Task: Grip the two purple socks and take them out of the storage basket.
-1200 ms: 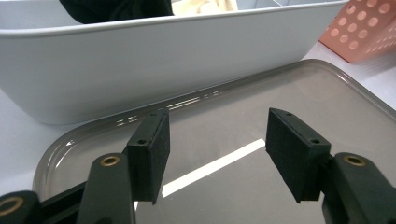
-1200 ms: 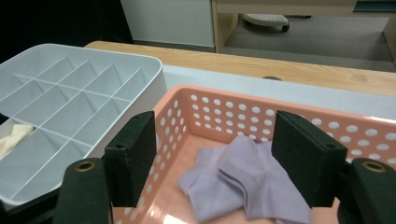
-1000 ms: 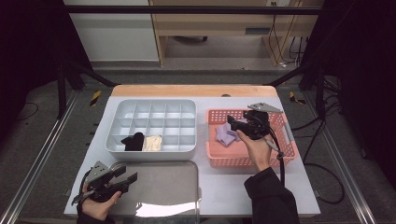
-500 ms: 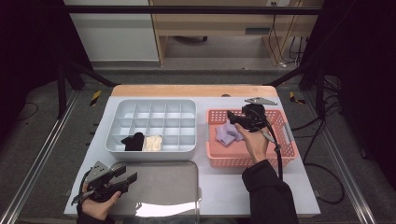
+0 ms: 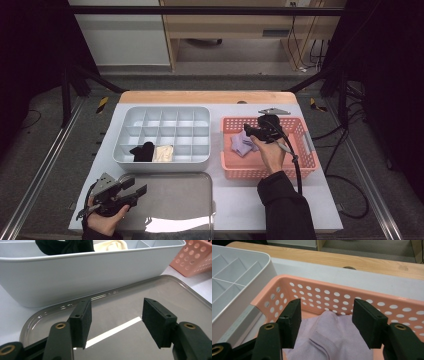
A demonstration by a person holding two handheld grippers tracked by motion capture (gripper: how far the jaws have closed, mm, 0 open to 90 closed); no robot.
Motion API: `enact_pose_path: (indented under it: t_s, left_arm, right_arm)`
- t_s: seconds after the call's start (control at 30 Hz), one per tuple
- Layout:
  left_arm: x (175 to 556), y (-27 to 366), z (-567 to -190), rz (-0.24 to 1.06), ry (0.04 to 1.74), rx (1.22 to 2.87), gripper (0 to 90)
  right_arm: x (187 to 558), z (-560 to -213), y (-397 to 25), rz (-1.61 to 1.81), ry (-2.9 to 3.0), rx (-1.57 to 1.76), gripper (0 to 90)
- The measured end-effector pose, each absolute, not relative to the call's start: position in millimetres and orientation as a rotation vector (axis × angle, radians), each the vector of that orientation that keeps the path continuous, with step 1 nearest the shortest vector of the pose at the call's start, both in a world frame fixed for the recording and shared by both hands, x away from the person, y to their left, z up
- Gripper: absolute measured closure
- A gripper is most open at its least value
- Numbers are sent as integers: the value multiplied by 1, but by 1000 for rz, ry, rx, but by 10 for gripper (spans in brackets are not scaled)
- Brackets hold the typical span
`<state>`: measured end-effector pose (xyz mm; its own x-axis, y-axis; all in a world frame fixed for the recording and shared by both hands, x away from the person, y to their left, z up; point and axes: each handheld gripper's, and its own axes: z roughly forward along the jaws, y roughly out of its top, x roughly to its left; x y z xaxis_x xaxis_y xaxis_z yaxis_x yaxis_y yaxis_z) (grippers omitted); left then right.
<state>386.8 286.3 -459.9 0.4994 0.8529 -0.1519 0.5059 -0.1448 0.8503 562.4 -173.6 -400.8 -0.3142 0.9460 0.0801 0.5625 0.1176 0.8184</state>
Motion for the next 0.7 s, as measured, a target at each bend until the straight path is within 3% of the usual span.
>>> enact_pose_path:
  t_s: [0.37, 0.7]
  left_arm:
    - [386, 287, -459, 464, 1139, 1792, 400]
    - [387, 287, -459, 467, 1136, 1797, 399]
  right_arm:
    - [570, -415, -179, 992, 1961, 1489, 450]
    - [576, -432, -194, 930, 1937, 1577, 430]
